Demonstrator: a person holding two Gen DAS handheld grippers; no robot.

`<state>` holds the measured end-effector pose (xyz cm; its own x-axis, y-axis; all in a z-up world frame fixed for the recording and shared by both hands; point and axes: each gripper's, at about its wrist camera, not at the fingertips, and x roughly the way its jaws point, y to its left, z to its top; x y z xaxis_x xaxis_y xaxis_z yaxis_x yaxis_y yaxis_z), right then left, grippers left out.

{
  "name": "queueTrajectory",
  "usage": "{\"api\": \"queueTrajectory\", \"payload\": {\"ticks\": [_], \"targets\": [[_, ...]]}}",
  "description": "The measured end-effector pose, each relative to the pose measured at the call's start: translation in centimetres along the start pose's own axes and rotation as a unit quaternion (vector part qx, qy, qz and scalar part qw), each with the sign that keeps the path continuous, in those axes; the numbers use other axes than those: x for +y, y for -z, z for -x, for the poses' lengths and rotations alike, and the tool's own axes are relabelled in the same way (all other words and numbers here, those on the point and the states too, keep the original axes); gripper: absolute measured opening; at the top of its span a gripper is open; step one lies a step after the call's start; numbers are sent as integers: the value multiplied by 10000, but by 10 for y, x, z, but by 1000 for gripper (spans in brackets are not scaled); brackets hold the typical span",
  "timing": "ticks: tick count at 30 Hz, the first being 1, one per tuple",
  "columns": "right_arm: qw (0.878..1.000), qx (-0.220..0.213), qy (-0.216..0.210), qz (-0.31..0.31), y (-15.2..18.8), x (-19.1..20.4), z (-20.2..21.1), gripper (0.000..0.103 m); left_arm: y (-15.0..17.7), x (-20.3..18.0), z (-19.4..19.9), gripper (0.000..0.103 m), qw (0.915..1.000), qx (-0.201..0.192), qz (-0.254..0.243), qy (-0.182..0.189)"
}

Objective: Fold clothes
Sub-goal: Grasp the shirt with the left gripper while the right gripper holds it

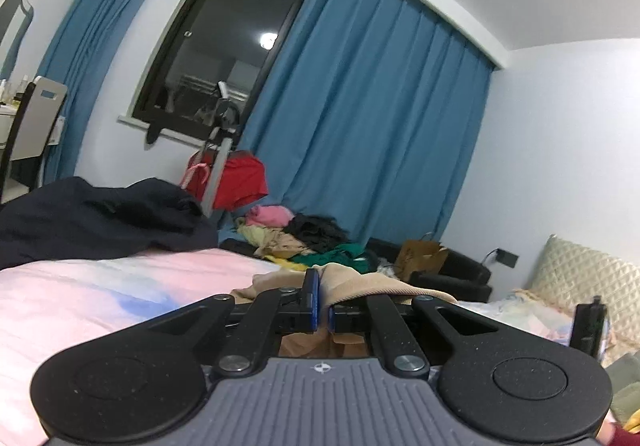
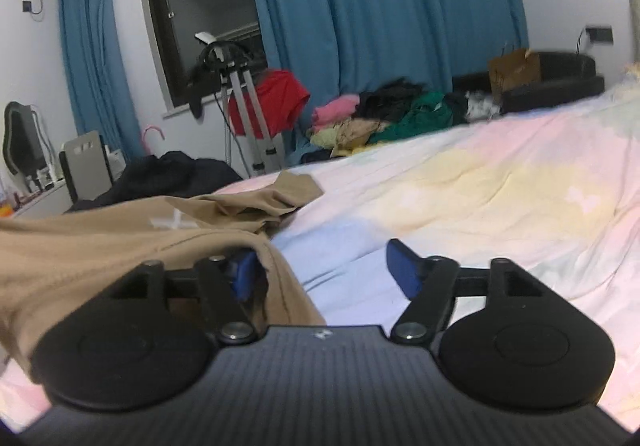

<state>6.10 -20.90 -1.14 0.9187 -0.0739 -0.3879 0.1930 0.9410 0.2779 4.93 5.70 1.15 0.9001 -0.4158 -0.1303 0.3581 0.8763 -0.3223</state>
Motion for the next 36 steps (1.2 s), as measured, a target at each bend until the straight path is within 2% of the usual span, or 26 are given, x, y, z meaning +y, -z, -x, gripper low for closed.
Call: {"api": "queueTrajectory", "payload": {"ticks": [5,9,11,14,16,17,18,20,22,25,27,29,31,34,36], "targets": [[9928,1149,-209,-254,26,10,-19,70,4,16,-18,5,9990,183,112,-385],[9829,1827,-136,-208,50,24,-27,70,5,29,-21,5,9975,177,282,-616],[9805,1963,-18,33,56,32,-28,70,4,37,-26,5,9965,153,351,-746],[9785,1970,292,534,65,42,-26,68,3,47,-29,5,9943,141,461,-954],[9800,1909,459,327,64,34,-20,68,3,54,-33,5,9920,205,524,-1126],[9810,1901,381,111,62,29,-17,64,4,57,-36,5,9908,275,537,-1208],[9815,1896,268,-17,60,27,-16,41,5,60,-39,5,9894,369,528,-1301],[9830,1828,105,-160,55,23,-14,14,9,65,-47,6,9861,605,527,-1455],[9864,1624,-58,-254,48,21,-8,13,12,73,-56,6,9800,867,556,-1705],[9925,1127,-317,-350,33,22,3,11,14,90,-68,13,9703,1301,619,-1946],[9946,841,-474,-376,23,24,10,11,16,98,-72,18,9609,1656,609,-2132],[9958,627,-577,-343,17,26,15,11,19,103,-71,40,9499,2016,586,-2316],[9959,537,-659,-298,13,27,17,11,21,107,-61,52,9411,2260,643,-2432],[9951,530,-750,-354,9,25,16,11,15,108,-37,65,9340,2357,642,-2608],[9942,572,-782,-470,8,23,14,11,8,98,-20,71,9342,2202,373,-2780]]}}
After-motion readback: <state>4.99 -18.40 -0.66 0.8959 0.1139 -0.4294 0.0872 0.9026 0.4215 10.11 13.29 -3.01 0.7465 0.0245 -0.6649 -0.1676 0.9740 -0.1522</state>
